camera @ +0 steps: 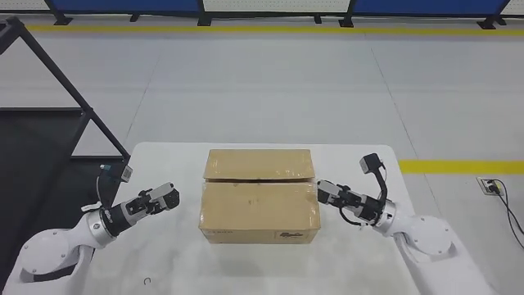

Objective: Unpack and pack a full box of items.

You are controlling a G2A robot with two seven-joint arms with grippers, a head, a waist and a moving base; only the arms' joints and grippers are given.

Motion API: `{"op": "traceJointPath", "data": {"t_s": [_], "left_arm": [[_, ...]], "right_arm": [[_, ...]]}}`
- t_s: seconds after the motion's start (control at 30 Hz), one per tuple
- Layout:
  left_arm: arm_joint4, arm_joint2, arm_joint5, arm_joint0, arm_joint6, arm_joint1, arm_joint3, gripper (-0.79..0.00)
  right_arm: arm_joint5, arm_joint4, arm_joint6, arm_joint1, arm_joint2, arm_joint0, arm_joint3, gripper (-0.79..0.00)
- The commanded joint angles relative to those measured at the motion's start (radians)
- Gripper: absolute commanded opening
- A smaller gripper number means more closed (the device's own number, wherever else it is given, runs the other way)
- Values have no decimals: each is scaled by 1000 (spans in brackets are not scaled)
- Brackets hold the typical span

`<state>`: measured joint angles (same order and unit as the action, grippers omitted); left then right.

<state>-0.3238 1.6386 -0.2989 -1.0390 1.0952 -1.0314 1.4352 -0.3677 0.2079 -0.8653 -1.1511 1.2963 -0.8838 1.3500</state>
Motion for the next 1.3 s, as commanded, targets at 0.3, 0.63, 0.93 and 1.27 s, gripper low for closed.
{"op": "traceJointPath", "data": {"t_s": [0.3,0.63,0.93,1.27], "left_arm": [[0,0,0,0,0,0,0,0],[0,0,0,0,0,0,0,0],[0,0,0,0,0,0,0,0],[14,-31,5,-27,-15,3,33,0]], "right_arm": [[-57,135,-100,-7,-29,50,-80,0],[-132,365,-334,-3,-15,55,-118,0],[-140,447,-447,14,25,3,-18,0],[-146,328,-441,48,44,-107,175,0]]}}
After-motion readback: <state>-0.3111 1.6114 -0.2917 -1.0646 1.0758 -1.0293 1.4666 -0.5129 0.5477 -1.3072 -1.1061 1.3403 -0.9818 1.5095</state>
